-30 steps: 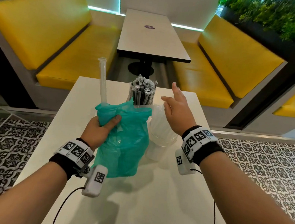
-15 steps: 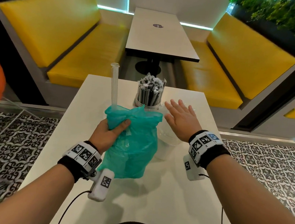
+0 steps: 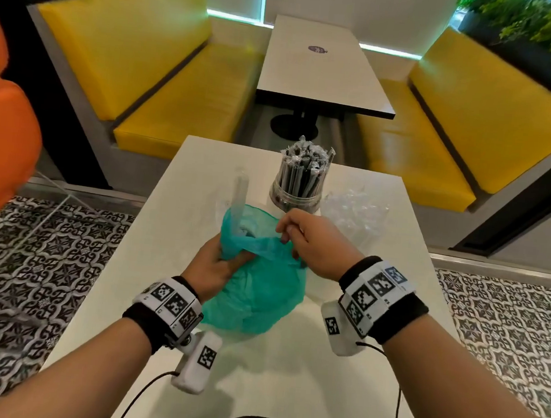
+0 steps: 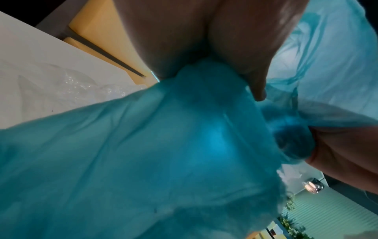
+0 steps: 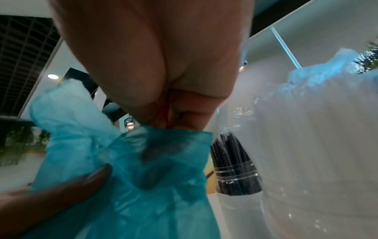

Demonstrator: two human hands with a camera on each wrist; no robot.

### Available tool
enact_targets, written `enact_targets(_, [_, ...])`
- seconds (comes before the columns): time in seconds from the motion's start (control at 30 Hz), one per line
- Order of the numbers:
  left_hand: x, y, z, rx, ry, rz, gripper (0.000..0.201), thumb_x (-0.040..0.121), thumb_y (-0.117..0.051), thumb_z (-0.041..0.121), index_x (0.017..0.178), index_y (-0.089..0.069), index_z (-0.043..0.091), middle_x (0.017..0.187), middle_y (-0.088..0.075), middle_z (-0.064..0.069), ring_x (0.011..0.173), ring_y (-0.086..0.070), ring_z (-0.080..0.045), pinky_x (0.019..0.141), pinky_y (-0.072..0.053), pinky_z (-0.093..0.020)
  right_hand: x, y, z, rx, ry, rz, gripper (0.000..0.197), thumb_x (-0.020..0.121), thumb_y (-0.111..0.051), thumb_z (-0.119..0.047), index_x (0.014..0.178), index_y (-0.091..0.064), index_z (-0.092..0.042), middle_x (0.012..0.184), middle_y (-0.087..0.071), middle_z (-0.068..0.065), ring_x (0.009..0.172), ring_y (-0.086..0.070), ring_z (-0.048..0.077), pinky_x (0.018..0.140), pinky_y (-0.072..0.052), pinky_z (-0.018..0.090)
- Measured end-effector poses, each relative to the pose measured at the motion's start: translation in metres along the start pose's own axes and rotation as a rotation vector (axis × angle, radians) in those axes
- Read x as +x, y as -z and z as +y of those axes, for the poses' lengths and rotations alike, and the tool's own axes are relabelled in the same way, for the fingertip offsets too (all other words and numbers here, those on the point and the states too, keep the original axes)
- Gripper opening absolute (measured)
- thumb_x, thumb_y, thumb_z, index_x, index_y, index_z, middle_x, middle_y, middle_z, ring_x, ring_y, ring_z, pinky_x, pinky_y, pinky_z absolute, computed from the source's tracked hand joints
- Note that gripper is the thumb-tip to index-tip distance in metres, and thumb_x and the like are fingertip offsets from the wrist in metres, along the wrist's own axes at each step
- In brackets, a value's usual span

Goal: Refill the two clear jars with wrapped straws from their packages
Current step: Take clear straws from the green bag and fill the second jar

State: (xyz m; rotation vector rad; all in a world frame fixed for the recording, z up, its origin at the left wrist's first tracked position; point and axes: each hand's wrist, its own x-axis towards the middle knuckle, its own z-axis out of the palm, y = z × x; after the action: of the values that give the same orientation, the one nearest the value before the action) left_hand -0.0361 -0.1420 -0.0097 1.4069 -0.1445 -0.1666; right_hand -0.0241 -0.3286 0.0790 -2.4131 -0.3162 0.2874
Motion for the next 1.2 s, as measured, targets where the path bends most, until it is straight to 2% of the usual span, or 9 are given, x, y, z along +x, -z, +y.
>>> enact_targets(0.1, [-0.002, 0.000, -0.006, -0.018, 0.017, -0.007, 0.031, 0.085, -0.072, 0.002, 0.114, -0.061, 0.007, 0.095, -0.078, 0.006, 0.089, -0.074, -0.009, 0.078, -0.059, -0.023, 0.000, 0.002, 0.006, -0.177, -0.037, -0.081, 0.026, 0.100, -0.044, -0.016, 0.113, -0.067, -0.013, 0.111, -0.069, 0.005, 0.093, -0.061, 0.018, 0.079, -0.045, 0.023])
enact_targets(0.3, [0.000, 0.001, -0.008, 0.069, 0.006, -0.066, 0.067, 0.058, -0.086, 0.027, 0.115, -0.052, 0.017, 0.111, -0.068, -0.003, 0.101, -0.068, -0.010, 0.089, -0.057, -0.028, -0.004, 0.003, 0.015, -0.336, -0.133, -0.177, 0.051, 0.094, -0.061, -0.032, 0.142, -0.050, -0.019, 0.140, -0.056, 0.003, 0.120, -0.056, 0.022, 0.102, -0.039, 0.027])
enact_targets(0.37, [0.002, 0.003, -0.009, 0.088, 0.002, -0.068, 0.067, 0.065, -0.086, 0.018, 0.121, -0.051, 0.017, 0.114, -0.068, -0.001, 0.103, -0.067, -0.009, 0.091, -0.057, -0.029, -0.004, 0.004, 0.017, -0.274, -0.081, -0.076, 0.056, 0.093, -0.064, -0.032, 0.144, -0.047, -0.020, 0.138, -0.056, 0.005, 0.113, -0.058, 0.021, 0.097, -0.042, 0.027])
enact_targets(0.47, [0.004, 0.004, -0.006, 0.024, 0.049, 0.042, 0.049, 0.086, -0.073, 0.000, 0.130, -0.053, 0.010, 0.114, -0.072, -0.002, 0.100, -0.071, -0.013, 0.092, -0.059, -0.039, -0.006, 0.002, 0.020, -0.025, 0.095, 0.254, 0.030, 0.094, -0.057, -0.015, 0.123, -0.064, -0.018, 0.116, -0.064, 0.002, 0.099, -0.058, 0.014, 0.091, -0.047, 0.026])
enact_targets(0.63, [0.015, 0.012, 0.004, 0.008, 0.058, 0.177, 0.043, 0.097, -0.062, 0.009, 0.139, -0.053, 0.009, 0.131, -0.066, -0.011, 0.119, -0.065, -0.028, 0.101, -0.055, -0.044, -0.013, -0.011, 0.026, 0.047, 0.245, 0.589, 0.030, 0.072, -0.051, 0.008, 0.088, -0.052, -0.018, 0.088, -0.050, -0.007, 0.083, -0.044, 0.012, 0.073, -0.036, 0.010])
enact_targets(0.77, [0.021, 0.012, 0.014, -0.062, 0.035, 0.231, 0.042, 0.100, -0.057, 0.010, 0.141, -0.050, 0.008, 0.132, -0.065, -0.009, 0.113, -0.066, -0.022, 0.088, -0.060, -0.027, -0.011, -0.021, 0.034, 0.089, -0.012, 0.221, 0.042, 0.077, -0.069, -0.012, 0.111, -0.045, -0.017, 0.112, -0.044, -0.004, 0.089, -0.051, 0.014, 0.065, -0.042, 0.013])
enact_targets(0.9, [0.028, 0.008, 0.026, -0.185, 0.038, 0.284, 0.040, 0.100, -0.056, 0.011, 0.140, -0.053, 0.007, 0.128, -0.068, -0.010, 0.114, -0.068, -0.027, 0.088, -0.061, -0.035, -0.006, -0.036, 0.037, 0.180, -0.100, -0.063, 0.092, 0.073, -0.082, -0.038, 0.145, -0.028, -0.020, 0.135, -0.050, -0.004, 0.115, -0.055, 0.012, 0.097, -0.046, 0.027])
enact_targets(1.0, [0.030, 0.005, 0.033, -0.232, 0.036, 0.293, 0.039, 0.101, -0.054, 0.011, 0.139, -0.053, 0.010, 0.121, -0.071, -0.005, 0.106, -0.071, -0.020, 0.087, -0.061, -0.036, 0.001, -0.041, 0.036, 0.217, -0.132, -0.186, 0.072, 0.080, -0.079, -0.033, 0.140, -0.041, -0.022, 0.134, -0.060, -0.003, 0.112, -0.058, 0.011, 0.095, -0.046, 0.025])
enact_targets(1.2, [0.025, 0.001, 0.029, -0.158, 0.003, 0.186, 0.053, 0.088, -0.067, 0.018, 0.138, -0.053, 0.008, 0.127, -0.070, -0.007, 0.114, -0.069, -0.022, 0.089, -0.060, -0.034, 0.013, -0.037, 0.028, 0.276, -0.006, -0.025, 0.036, 0.087, -0.063, -0.003, 0.122, -0.062, -0.011, 0.119, -0.069, 0.006, 0.108, -0.064, 0.020, 0.099, -0.050, 0.038])
